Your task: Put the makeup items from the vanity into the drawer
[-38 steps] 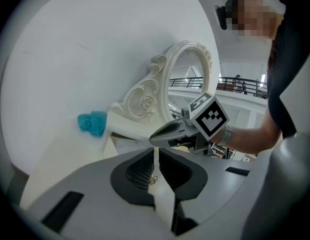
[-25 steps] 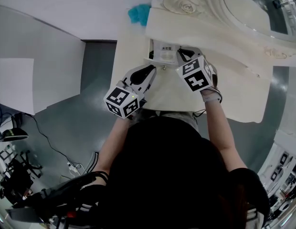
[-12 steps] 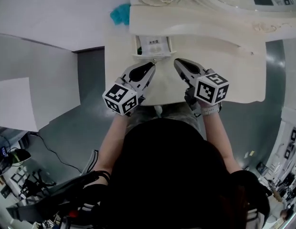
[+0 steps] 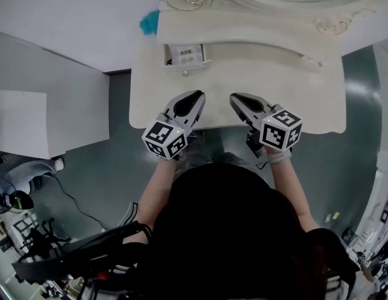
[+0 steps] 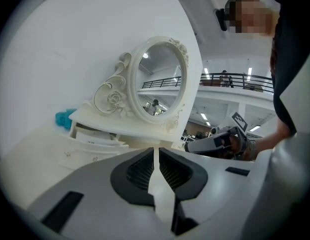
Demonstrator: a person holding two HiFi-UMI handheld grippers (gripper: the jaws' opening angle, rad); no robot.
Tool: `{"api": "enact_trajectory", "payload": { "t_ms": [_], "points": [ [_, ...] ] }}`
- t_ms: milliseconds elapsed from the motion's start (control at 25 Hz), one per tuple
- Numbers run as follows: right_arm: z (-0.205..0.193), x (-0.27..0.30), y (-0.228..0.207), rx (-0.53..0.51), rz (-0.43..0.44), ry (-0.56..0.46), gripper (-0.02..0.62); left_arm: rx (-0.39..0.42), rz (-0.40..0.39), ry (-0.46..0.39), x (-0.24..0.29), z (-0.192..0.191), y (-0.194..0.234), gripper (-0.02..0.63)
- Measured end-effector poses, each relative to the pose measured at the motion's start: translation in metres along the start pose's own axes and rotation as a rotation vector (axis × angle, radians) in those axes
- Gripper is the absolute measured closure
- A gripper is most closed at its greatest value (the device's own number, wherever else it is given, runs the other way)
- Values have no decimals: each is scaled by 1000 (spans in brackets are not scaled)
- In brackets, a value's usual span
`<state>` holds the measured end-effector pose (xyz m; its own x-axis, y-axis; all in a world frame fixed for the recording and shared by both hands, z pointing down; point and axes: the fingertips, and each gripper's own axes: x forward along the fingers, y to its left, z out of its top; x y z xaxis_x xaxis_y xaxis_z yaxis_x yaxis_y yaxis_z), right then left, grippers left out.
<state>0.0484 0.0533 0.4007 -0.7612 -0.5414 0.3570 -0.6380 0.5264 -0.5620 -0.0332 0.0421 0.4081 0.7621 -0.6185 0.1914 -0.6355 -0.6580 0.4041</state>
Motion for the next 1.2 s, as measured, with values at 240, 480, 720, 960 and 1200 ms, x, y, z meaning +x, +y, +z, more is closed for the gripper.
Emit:
{"api": "enact_trajectory", "payload": {
  "t_ms": [240,480,720,960,1200],
  "points": [
    [-43,-60,4,-68,76,48,574,-17,89,-19,-11,-36,-48,565],
    [-74,-114,11,-184,109,77,574,-31,136,-48,-10,-67,-95,565],
    [-106,-165,15,-179,112,71,574,-4,97,-16,-10,-91,-151,565],
    [-120,-181,25,-174,107,48,574,30,111,-6,-33,-91,-169,565],
    [-134,-173,46,-234,134,78,574,22,146,-15,-59,-100,-172,565]
  ]
}}
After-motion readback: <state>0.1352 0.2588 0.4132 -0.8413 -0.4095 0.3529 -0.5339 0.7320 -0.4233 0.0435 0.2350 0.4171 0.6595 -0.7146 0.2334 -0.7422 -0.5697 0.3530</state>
